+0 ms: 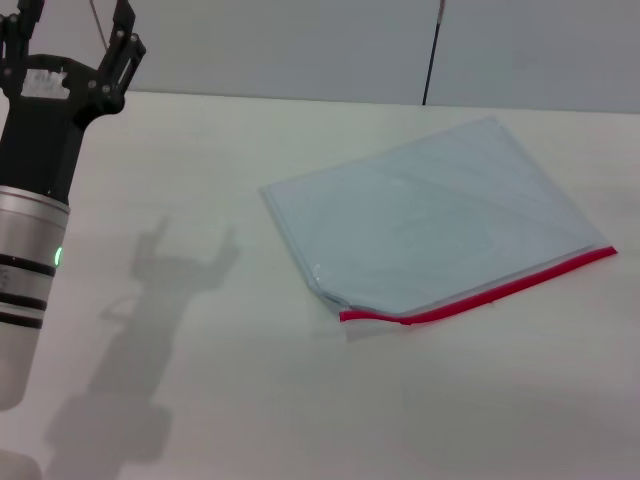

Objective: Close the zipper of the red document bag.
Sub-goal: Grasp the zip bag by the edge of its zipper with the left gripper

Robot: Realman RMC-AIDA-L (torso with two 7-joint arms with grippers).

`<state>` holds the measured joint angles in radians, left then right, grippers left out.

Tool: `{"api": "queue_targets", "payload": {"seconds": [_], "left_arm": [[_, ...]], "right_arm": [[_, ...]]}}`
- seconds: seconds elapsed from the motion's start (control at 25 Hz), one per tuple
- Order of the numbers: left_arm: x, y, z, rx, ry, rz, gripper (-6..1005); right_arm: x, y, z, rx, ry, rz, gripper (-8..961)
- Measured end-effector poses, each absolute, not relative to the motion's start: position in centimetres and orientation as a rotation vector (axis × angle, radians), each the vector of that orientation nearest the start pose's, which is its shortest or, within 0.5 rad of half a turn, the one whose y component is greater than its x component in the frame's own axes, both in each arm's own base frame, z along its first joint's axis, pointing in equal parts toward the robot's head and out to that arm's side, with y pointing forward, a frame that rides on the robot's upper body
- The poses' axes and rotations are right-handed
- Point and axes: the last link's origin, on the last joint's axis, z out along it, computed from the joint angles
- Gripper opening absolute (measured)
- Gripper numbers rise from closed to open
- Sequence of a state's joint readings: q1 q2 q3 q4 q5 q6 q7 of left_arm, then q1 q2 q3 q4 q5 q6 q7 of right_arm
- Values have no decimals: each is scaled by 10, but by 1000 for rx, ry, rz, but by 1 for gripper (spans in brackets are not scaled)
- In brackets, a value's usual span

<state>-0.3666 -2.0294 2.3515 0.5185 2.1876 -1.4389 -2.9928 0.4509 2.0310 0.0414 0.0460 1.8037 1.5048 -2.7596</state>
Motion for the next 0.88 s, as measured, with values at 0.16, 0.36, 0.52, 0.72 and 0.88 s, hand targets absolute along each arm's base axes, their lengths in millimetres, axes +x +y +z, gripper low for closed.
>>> {"api": "queue_targets", "payload": {"seconds": [0.16, 0.36, 0.52, 0.72, 0.88], "left_arm": [[-250, 325, 15, -1387, -186, -967, 894], [-251, 325, 15, -1385, -187, -967, 894], [-251, 325, 15, -1385, -187, -967, 894], [-251, 325, 15, -1384, -188, -966, 893], [-251, 325, 14, -1387, -193, -964, 893]], "right_arm": [[336, 317, 55, -1357, 464, 980, 805], [336, 317, 55, -1356, 464, 980, 805], [336, 317, 55, -1354, 464, 980, 805], [336, 317, 55, -1354, 465, 980, 805], [336, 317, 55, -1354, 465, 979, 804]]}}
